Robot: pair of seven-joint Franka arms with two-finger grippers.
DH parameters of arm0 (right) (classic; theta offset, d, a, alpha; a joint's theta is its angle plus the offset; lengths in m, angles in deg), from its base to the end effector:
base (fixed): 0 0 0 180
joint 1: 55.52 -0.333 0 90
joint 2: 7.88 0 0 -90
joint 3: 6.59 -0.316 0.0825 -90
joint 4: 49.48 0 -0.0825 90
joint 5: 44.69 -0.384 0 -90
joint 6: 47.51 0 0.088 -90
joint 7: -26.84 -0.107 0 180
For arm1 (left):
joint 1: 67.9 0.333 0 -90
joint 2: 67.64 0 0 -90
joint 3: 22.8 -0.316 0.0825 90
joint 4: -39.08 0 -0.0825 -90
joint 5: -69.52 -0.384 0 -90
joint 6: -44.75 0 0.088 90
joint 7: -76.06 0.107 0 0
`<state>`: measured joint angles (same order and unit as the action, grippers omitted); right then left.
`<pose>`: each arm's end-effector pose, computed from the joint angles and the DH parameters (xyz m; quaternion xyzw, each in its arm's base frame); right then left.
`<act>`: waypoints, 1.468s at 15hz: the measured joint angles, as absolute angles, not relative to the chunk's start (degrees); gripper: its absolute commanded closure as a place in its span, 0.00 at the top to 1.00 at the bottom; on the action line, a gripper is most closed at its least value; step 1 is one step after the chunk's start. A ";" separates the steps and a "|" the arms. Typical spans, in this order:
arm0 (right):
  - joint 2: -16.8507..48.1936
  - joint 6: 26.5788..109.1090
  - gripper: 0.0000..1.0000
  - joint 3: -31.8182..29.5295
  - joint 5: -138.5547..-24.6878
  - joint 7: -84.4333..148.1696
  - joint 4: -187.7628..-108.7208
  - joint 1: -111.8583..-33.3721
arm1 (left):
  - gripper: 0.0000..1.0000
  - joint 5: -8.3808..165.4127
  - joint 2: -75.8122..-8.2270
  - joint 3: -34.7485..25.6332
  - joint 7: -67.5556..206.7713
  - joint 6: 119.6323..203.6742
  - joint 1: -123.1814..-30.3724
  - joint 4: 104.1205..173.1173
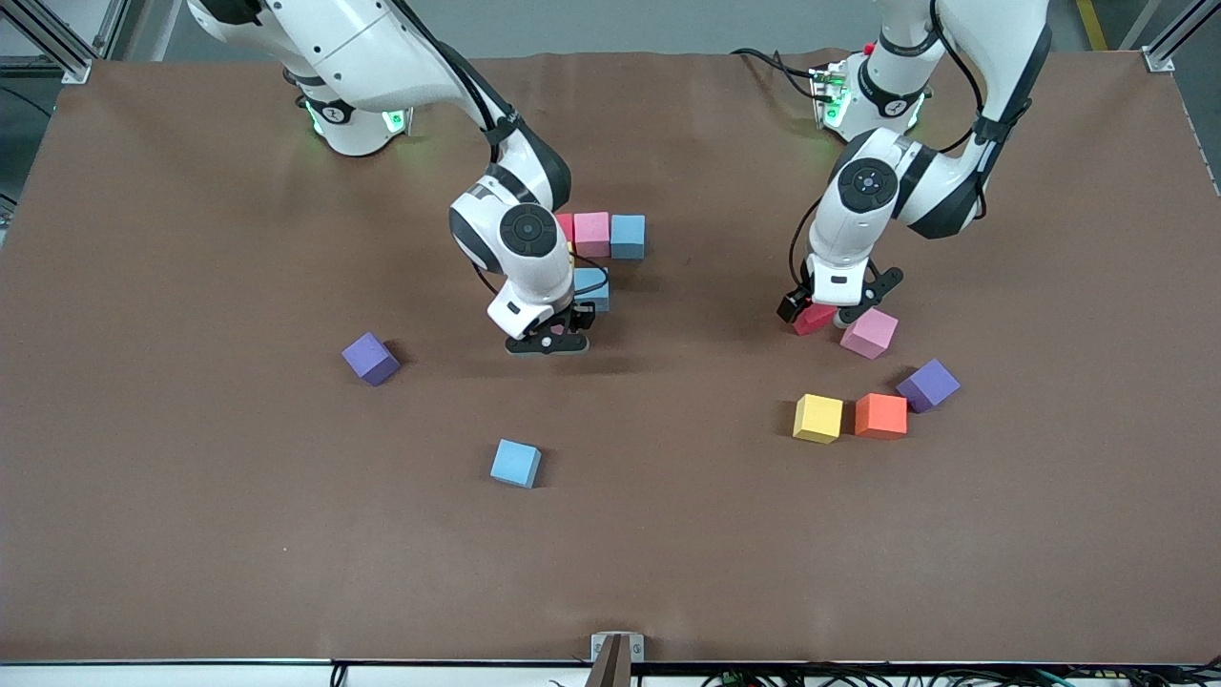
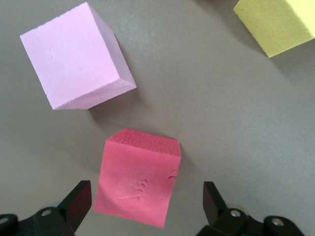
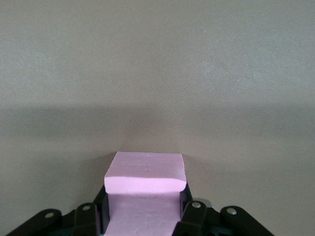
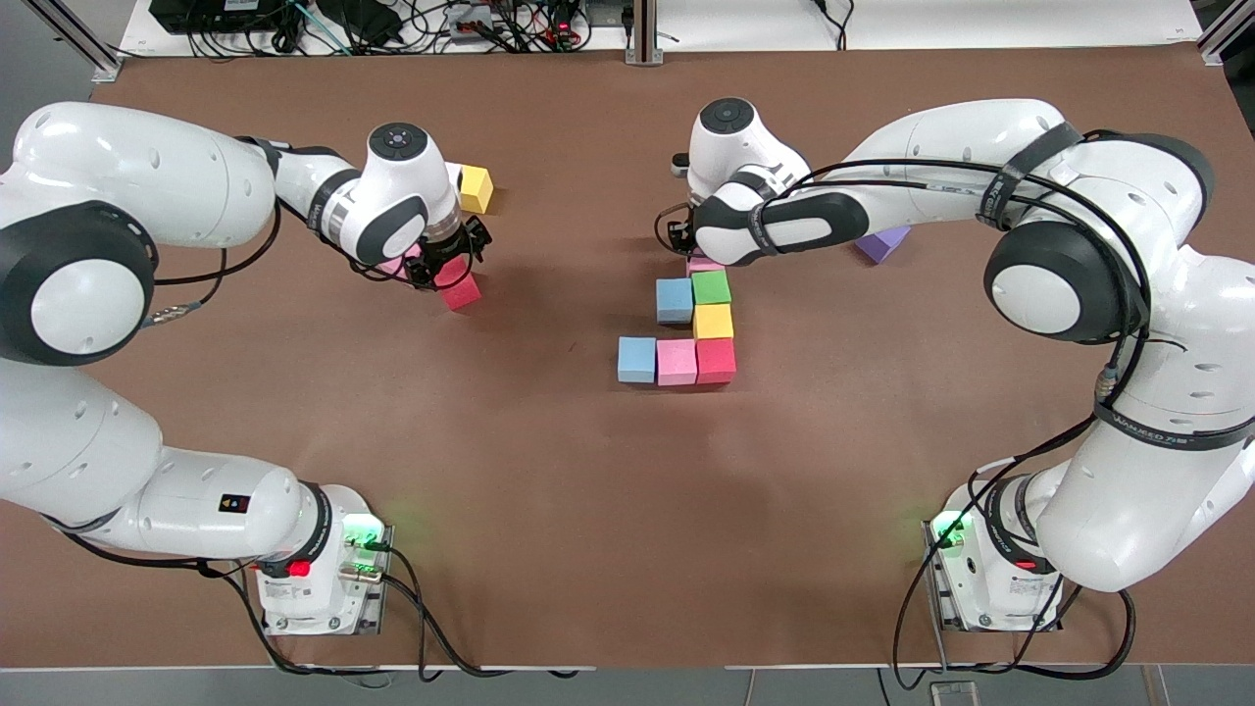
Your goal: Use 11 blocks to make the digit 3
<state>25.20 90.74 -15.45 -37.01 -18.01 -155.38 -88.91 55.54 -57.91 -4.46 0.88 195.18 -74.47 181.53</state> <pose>0.4805 0.4276 0.2130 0.9999 0.0152 0.0005 0.0028 0.4240 -0.2074 0.2239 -0.9443 -0.3275 -0.0196 0.0271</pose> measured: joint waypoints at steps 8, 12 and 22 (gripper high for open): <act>25.19 90.62 0.07 -15.47 -37.01 -18.01 -155.38 -88.97 | 1.00 55.54 -56.53 -4.47 5.14 199.90 -72.73 183.00; 25.17 90.33 0.08 -15.48 -37.01 -17.90 -155.37 -89.39 | 0.62 53.15 -54.26 -4.46 6.71 201.69 -72.16 183.05; 25.14 90.17 1.00 -15.47 -37.01 -17.41 -155.37 -89.70 | 0.34 52.67 -51.88 -3.98 -13.86 202.32 -76.57 176.90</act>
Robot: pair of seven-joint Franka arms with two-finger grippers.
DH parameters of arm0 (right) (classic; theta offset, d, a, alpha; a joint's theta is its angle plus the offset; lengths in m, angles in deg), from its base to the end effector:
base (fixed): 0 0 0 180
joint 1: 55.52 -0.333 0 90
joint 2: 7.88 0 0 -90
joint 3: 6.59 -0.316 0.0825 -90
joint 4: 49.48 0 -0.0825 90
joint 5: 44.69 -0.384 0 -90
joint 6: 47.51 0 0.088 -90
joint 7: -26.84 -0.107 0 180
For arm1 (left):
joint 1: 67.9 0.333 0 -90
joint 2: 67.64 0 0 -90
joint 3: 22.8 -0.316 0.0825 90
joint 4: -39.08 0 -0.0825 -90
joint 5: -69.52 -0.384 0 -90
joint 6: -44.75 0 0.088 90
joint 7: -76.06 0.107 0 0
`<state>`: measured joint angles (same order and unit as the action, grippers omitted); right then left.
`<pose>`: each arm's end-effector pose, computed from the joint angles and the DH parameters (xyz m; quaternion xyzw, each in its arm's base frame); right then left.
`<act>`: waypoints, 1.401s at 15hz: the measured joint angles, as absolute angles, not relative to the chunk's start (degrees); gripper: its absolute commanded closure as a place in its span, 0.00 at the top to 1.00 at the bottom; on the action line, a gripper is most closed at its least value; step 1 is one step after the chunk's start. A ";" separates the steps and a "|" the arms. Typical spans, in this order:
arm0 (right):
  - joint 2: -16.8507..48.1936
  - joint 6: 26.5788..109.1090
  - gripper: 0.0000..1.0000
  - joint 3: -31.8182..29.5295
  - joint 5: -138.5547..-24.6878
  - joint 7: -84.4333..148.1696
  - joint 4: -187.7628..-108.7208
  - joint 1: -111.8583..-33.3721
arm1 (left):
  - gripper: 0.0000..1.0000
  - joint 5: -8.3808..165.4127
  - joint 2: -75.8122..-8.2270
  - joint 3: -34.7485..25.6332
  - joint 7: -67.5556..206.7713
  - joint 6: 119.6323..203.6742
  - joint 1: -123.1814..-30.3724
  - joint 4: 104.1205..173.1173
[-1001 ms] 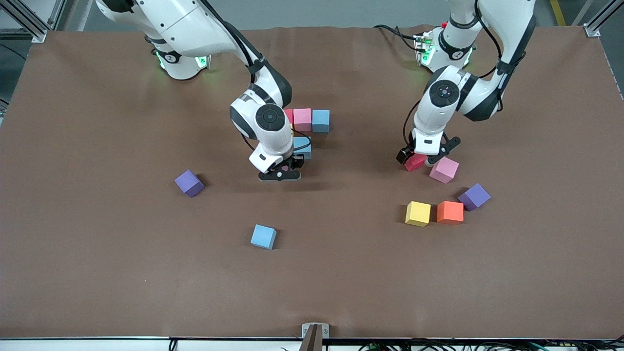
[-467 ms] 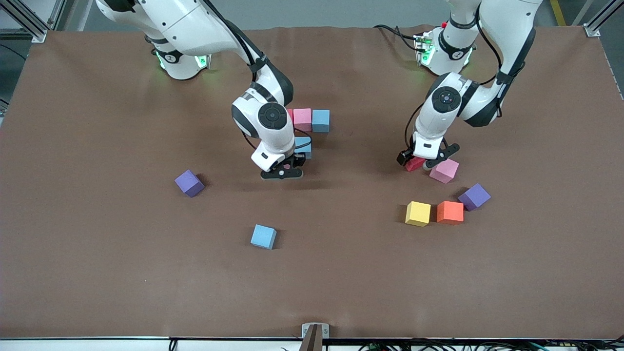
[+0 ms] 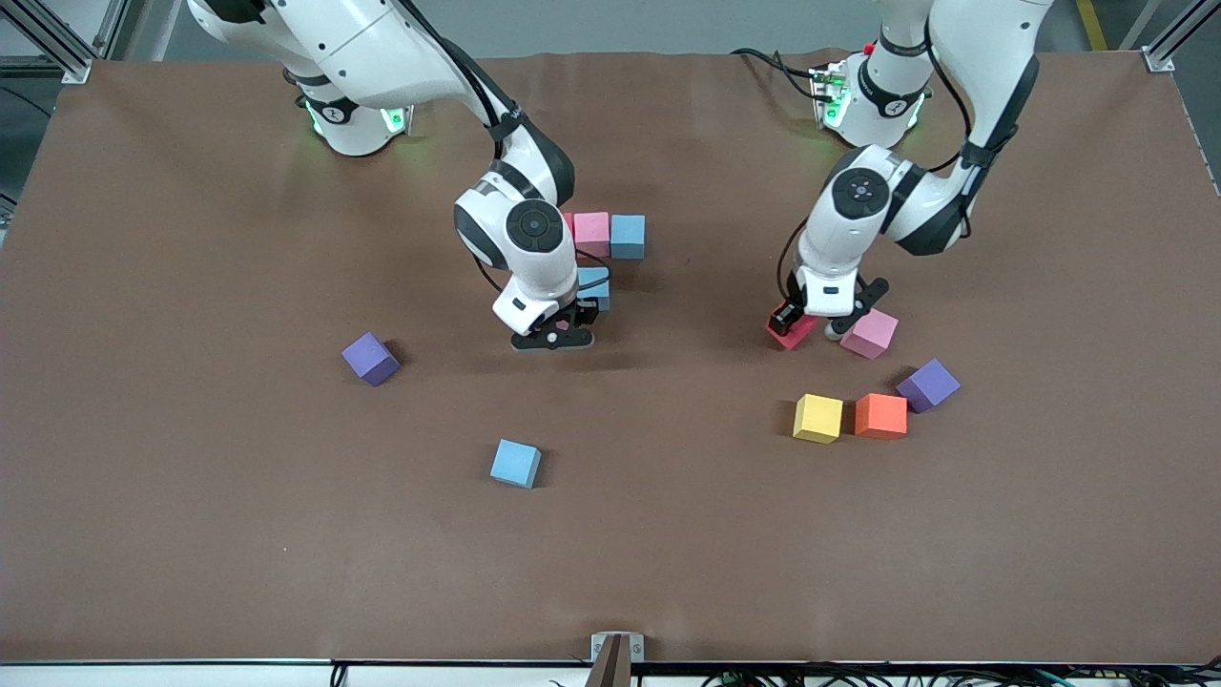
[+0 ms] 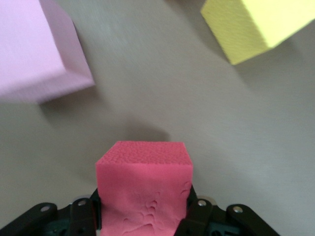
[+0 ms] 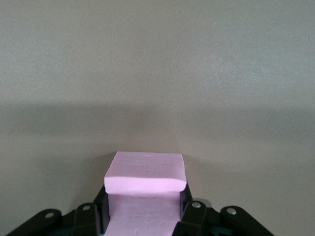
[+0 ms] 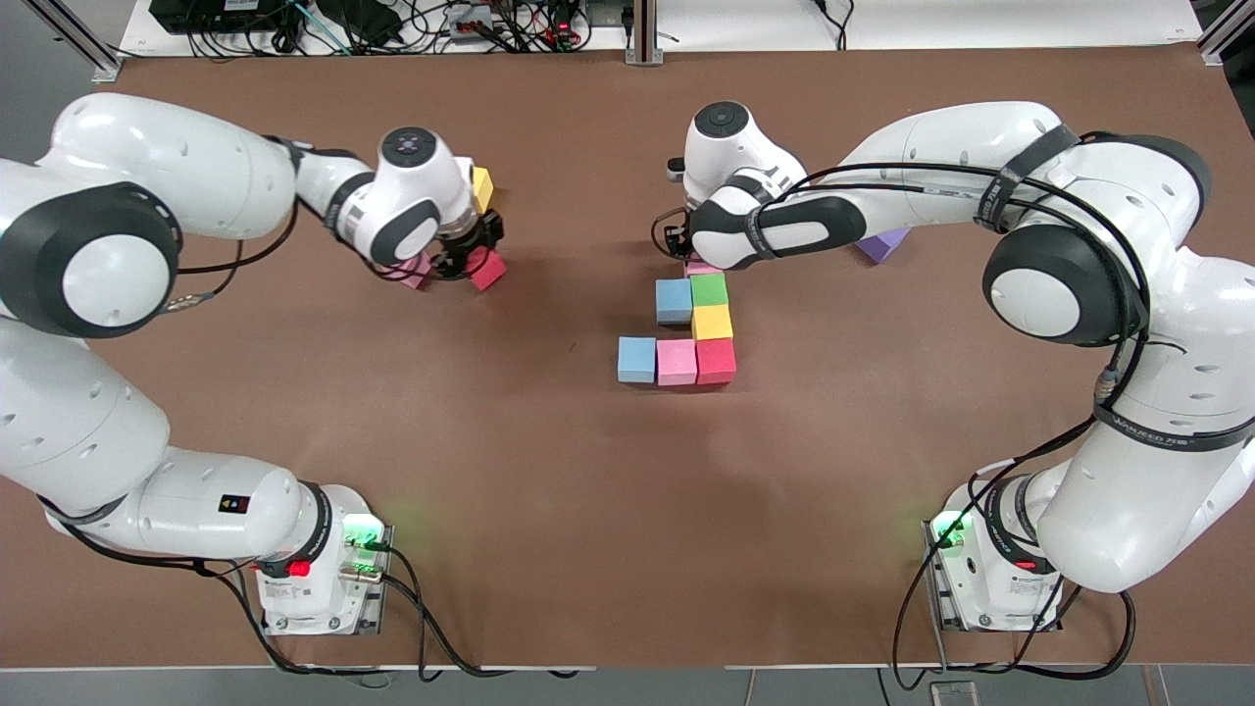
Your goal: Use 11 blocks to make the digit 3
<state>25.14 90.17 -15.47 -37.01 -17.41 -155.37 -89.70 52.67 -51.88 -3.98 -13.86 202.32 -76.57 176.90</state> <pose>0.4739 0.4337 0.2129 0.9996 0.0274 -0.0025 0.0059 0.4410 -0.2479 0.2147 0.9123 0.4063 0.0402 0.0307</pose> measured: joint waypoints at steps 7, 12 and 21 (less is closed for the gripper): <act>25.34 90.09 1.00 -15.40 -37.01 -17.24 -154.83 -89.75 | 0.34 52.67 -45.28 -3.68 -50.51 198.51 -87.70 168.40; 23.49 86.30 1.00 -14.36 -37.01 -17.40 -153.42 -88.91 | 0.34 52.79 -40.78 -3.68 -65.69 196.27 -92.15 162.07; 18.20 81.24 1.00 -13.73 -37.14 -17.29 -152.97 -76.45 | 0.34 52.94 -35.24 -3.74 -77.04 190.58 -97.95 152.54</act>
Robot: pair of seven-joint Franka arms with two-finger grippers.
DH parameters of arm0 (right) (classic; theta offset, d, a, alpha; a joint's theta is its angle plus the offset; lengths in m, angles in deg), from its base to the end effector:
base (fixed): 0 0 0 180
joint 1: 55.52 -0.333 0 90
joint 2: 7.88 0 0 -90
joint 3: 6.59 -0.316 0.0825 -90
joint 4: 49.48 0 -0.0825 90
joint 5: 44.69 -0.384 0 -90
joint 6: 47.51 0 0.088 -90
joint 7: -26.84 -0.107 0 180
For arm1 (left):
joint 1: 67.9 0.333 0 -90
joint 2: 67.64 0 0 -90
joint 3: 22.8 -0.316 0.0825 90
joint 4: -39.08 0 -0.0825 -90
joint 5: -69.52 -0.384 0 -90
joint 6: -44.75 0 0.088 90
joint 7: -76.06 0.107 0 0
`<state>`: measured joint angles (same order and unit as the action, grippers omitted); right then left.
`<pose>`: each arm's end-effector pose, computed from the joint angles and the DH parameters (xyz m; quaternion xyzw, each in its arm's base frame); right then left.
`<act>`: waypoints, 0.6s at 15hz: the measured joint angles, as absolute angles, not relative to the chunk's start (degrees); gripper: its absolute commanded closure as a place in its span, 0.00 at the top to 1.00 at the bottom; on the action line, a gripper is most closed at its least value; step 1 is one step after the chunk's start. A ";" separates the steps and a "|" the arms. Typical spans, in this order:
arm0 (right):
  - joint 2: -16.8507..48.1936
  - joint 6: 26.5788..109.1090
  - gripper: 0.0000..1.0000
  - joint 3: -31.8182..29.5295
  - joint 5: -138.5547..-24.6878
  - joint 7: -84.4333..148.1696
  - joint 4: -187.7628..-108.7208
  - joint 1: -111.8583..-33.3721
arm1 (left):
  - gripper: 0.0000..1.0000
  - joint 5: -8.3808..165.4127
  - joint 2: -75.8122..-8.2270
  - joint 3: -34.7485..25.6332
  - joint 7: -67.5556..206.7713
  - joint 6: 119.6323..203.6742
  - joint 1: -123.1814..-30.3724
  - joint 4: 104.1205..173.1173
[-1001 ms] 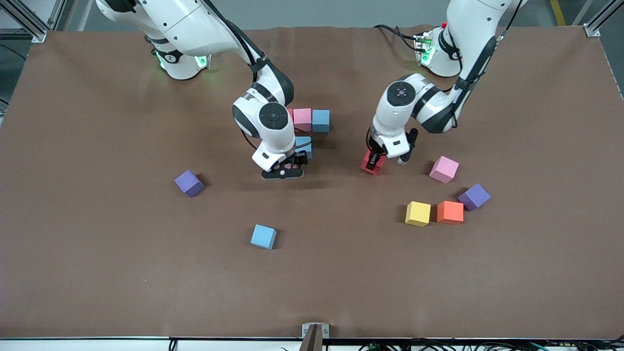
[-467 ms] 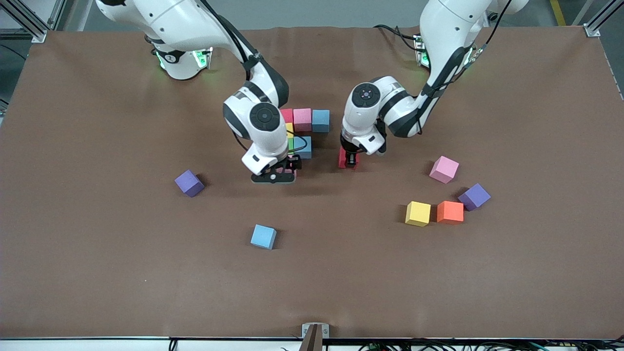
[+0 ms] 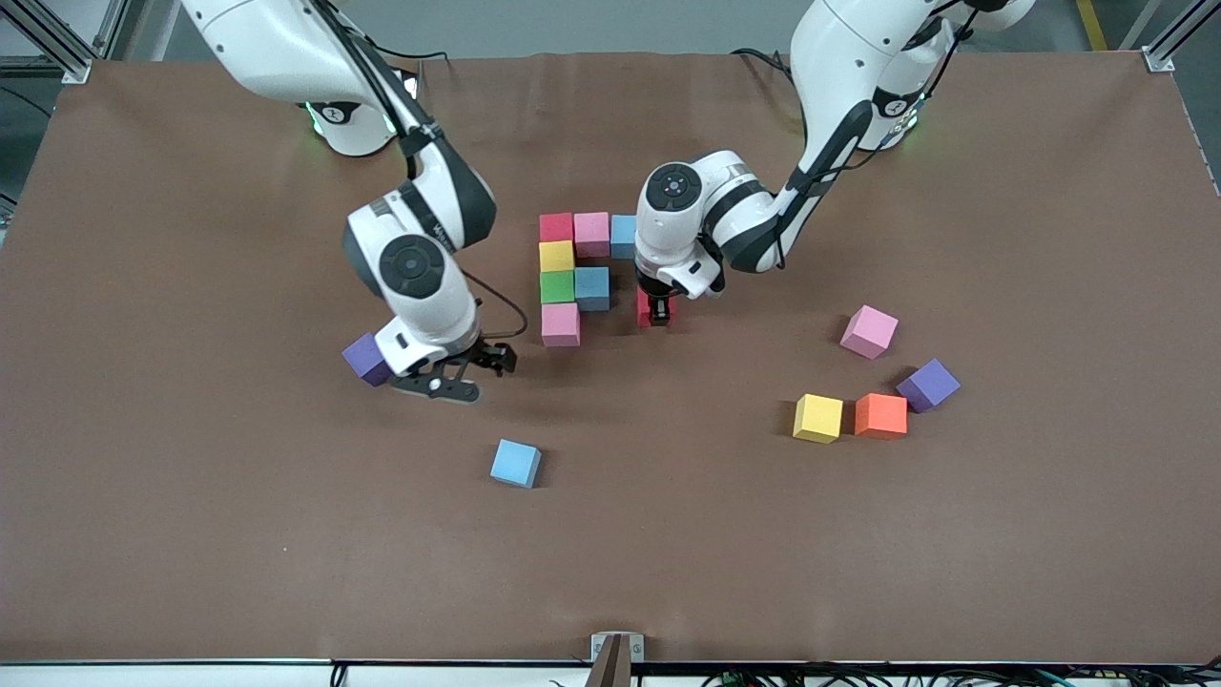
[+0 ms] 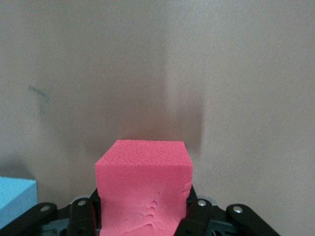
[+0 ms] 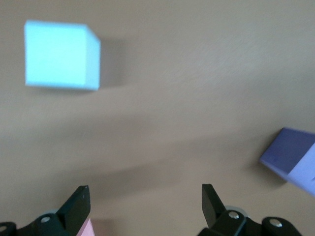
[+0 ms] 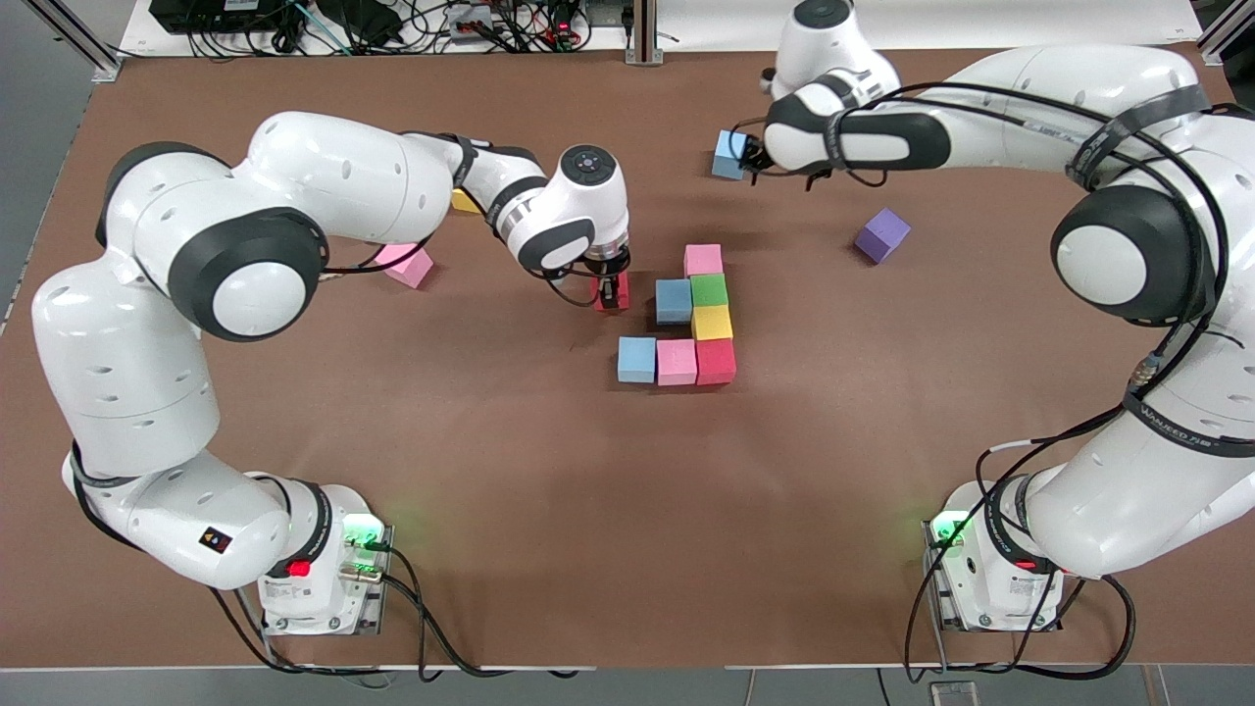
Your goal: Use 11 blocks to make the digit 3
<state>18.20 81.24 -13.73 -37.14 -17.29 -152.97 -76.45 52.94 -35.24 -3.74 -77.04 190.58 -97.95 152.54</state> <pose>0.5766 0.2965 0.2933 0.9942 -0.1046 0.0103 0.0219 0.4037 -0.4635 0.1950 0.6858 0.7274 -0.0085 0.0214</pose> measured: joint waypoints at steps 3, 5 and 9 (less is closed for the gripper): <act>19.14 81.27 1.00 -13.73 -39.53 -22.03 -149.65 -75.42 | 0.34 53.40 -34.79 -3.83 -77.15 189.53 -99.54 151.67; 22.02 81.26 1.00 -13.73 -39.70 -25.43 -145.22 -75.36 | 0.34 54.12 -34.67 -4.13 -77.18 188.89 -101.01 151.41; 29.53 81.34 1.00 -13.70 -38.82 -25.37 -136.74 -74.87 | 0.34 54.18 -34.39 -4.50 -78.51 187.37 -102.35 150.53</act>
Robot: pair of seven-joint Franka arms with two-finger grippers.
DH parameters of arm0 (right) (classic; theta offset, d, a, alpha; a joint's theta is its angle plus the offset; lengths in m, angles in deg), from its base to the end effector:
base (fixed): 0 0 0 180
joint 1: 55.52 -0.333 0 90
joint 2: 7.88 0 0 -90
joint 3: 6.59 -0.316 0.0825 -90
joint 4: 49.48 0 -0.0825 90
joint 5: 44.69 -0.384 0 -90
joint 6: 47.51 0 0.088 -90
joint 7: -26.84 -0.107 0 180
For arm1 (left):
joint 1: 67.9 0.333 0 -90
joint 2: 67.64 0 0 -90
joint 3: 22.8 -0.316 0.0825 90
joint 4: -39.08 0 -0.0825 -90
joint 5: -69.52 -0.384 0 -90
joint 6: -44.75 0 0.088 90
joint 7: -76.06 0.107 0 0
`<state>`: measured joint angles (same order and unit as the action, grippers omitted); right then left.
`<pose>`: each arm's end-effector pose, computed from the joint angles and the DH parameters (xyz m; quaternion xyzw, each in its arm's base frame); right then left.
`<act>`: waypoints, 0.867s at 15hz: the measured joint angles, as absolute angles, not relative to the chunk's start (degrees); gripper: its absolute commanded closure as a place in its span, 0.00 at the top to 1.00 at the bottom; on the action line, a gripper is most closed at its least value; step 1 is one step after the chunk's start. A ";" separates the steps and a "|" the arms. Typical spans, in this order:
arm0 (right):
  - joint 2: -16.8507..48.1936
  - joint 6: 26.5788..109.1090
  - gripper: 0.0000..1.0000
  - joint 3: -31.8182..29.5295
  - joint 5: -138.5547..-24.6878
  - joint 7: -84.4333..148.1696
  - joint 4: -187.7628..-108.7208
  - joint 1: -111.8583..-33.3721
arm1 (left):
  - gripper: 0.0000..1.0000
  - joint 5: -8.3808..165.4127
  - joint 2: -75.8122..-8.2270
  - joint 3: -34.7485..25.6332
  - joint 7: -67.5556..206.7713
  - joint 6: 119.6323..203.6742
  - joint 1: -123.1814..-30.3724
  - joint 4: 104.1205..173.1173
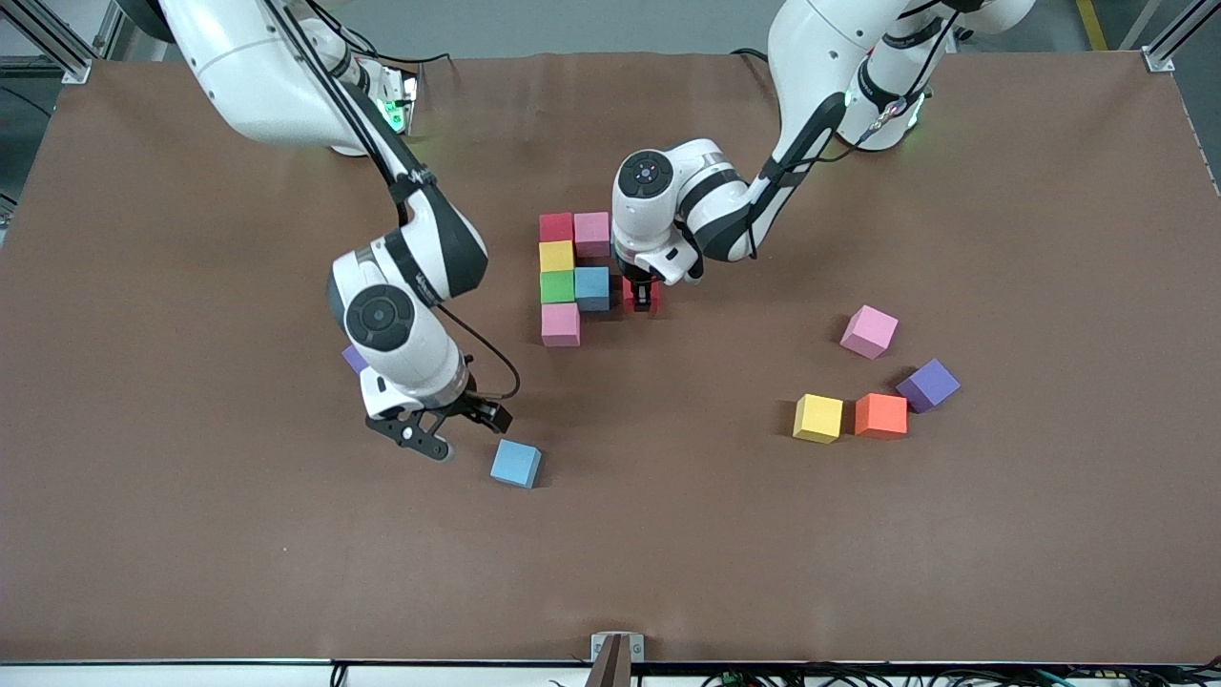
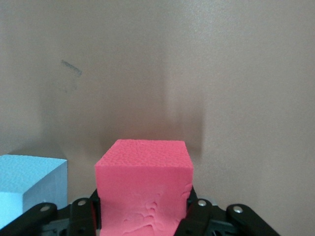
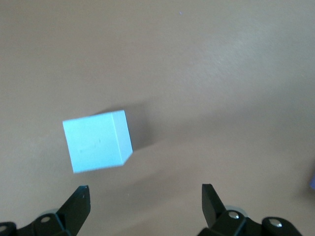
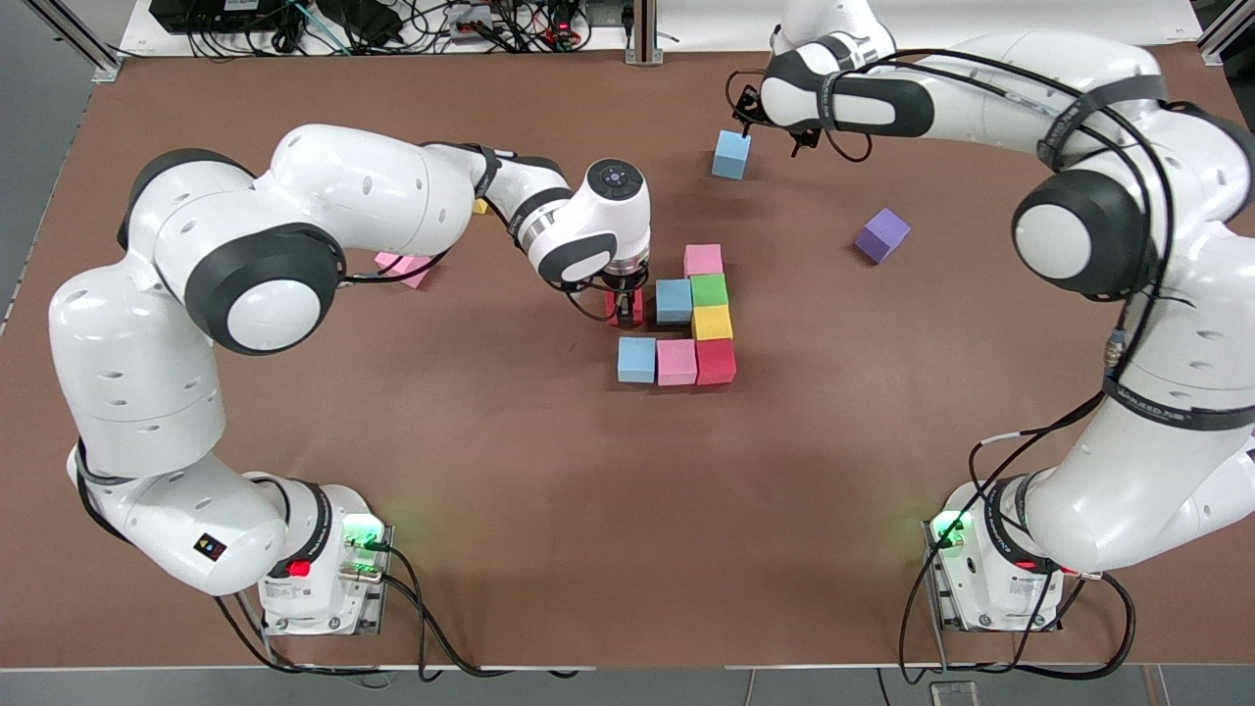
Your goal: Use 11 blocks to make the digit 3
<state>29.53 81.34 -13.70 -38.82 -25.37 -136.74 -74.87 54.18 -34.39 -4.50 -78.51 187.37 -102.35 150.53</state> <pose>0.6487 0.3033 0.2857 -0.9776 0.2066 -0.0330 0.0219 0.3788 -0.4901 0.1930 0.6921 0.7218 -0.0061 0.0017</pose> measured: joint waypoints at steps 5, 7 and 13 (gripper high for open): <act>34.74 86.80 1.00 -13.81 -35.84 -23.17 -132.67 -74.85 | 0.34 54.82 -32.48 -4.50 -78.91 183.01 -103.18 146.56; 37.12 87.04 1.00 -13.92 -35.25 -23.09 -129.75 -75.10 | 0.34 54.87 -32.08 -4.50 -78.92 182.69 -103.41 145.87; 42.90 87.10 0.98 -14.11 -34.44 -23.06 -123.16 -76.98 | 0.34 55.03 -31.32 -4.49 -78.94 182.63 -103.89 144.60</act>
<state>42.90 87.10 -14.11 -34.44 -23.06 -123.16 -76.98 55.03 -31.32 -4.49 -78.94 182.63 -103.89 144.60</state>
